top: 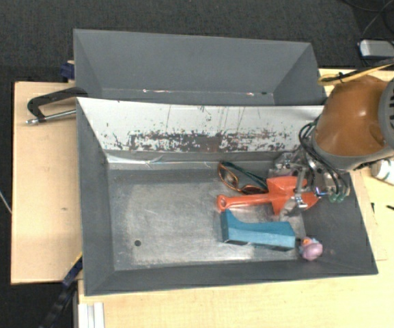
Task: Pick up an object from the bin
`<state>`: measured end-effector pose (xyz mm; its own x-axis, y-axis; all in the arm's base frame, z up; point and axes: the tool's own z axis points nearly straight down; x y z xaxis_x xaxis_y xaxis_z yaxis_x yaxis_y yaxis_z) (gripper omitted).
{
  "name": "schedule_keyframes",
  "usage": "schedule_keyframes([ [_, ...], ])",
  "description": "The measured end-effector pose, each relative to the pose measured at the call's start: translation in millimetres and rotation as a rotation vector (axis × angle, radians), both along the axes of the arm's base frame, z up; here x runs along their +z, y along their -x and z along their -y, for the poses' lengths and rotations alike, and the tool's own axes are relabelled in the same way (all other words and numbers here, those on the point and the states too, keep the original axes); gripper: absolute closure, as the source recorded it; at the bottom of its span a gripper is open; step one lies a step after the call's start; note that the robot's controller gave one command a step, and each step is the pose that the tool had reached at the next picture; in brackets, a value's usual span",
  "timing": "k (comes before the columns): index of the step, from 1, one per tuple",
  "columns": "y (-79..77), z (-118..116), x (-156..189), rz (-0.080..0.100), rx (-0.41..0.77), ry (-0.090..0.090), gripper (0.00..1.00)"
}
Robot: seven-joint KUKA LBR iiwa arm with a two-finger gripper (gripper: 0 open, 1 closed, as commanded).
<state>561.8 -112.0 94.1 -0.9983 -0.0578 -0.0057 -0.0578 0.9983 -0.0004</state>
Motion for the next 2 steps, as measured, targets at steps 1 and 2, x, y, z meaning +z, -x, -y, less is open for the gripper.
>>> schedule_keyframes([
  [1,-8.9,-18.3,-18.6,-0.002,0.040,0.001,1.00],
  [2,-8.9,-18.4,-18.6,-0.002,0.040,0.001,1.00],
])
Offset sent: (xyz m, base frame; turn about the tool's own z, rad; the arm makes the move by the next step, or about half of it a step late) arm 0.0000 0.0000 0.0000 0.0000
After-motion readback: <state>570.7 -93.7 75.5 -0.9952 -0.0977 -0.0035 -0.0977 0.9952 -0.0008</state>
